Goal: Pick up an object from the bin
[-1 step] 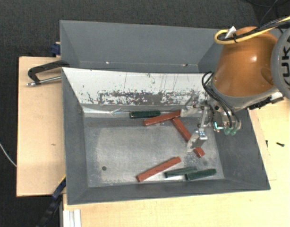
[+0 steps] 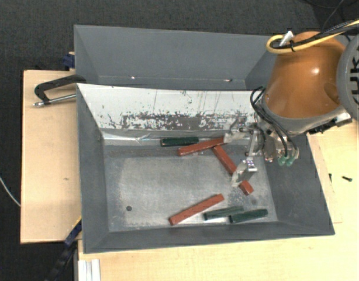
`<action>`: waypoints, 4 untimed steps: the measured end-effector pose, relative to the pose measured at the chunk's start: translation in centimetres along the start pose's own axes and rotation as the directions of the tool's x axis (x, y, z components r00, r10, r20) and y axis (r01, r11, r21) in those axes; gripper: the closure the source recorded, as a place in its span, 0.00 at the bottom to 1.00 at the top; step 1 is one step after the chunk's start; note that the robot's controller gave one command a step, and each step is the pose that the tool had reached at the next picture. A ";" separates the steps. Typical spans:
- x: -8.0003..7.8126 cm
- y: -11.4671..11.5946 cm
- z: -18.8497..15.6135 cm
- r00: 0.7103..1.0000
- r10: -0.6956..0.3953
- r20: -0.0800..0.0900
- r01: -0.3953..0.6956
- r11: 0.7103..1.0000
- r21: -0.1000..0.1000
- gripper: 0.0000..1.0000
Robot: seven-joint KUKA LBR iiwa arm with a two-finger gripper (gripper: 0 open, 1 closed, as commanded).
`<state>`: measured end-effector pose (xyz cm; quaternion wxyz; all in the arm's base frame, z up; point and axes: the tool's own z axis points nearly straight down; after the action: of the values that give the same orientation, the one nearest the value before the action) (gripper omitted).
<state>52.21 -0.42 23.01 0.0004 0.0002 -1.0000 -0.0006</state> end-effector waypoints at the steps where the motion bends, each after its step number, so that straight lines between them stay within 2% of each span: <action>1: 0.9 1.8 6.1 0.995 -0.096 0.005 0.096 0.995 0.001 0.00; 2: 1.8 4.1 7.3 0.874 -0.486 0.002 0.486 0.874 0.001 0.00; 3: 2.9 3.6 8.9 0.868 -0.497 0.000 0.497 0.868 0.000 0.00; 4: 2.8 3.8 14.6 0.663 -0.748 0.000 0.748 0.663 0.001 0.00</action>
Offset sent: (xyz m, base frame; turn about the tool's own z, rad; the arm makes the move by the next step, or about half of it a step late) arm -0.0235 0.0510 -0.0701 -0.6241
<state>49.42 3.40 8.42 -0.0002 0.4104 -0.9119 0.0000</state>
